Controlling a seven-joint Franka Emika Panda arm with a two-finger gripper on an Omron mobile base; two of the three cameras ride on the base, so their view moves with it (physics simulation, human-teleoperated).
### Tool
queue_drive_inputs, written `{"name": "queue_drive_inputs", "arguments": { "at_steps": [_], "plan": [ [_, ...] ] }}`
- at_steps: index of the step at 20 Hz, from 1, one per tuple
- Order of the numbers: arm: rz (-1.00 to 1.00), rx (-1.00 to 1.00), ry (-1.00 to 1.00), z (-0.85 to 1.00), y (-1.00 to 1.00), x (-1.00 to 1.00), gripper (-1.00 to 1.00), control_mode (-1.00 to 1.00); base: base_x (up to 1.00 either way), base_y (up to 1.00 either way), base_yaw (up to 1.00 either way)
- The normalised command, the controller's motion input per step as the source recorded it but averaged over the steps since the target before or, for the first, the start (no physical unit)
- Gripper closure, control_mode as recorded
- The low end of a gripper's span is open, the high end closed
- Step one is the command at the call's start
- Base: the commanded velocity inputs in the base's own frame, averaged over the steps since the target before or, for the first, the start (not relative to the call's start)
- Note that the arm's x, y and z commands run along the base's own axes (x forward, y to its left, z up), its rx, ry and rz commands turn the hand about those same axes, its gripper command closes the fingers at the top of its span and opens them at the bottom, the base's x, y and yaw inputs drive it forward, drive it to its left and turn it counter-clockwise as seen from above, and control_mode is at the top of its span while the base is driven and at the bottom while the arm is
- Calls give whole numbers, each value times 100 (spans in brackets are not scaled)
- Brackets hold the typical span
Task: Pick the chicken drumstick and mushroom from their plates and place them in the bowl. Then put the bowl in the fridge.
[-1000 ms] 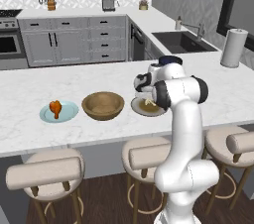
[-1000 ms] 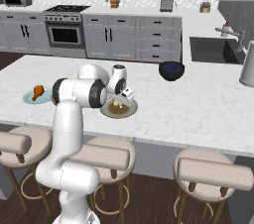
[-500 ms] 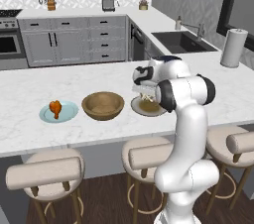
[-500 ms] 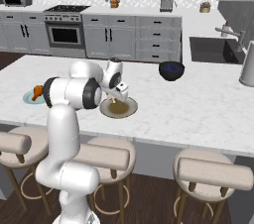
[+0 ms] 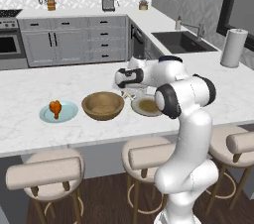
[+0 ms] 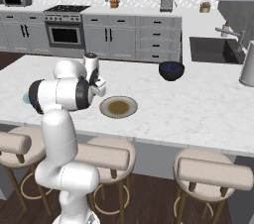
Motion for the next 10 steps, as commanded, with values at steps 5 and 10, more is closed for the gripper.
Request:
{"name": "queue_drive_inputs", "arguments": {
  "at_steps": [5,10],
  "plan": [
    [0,2,0,2,96,26,100,-100,0,0,0],
    [0,1,0,-17,76,16,100,-100,0,0,0]
  ]
}}
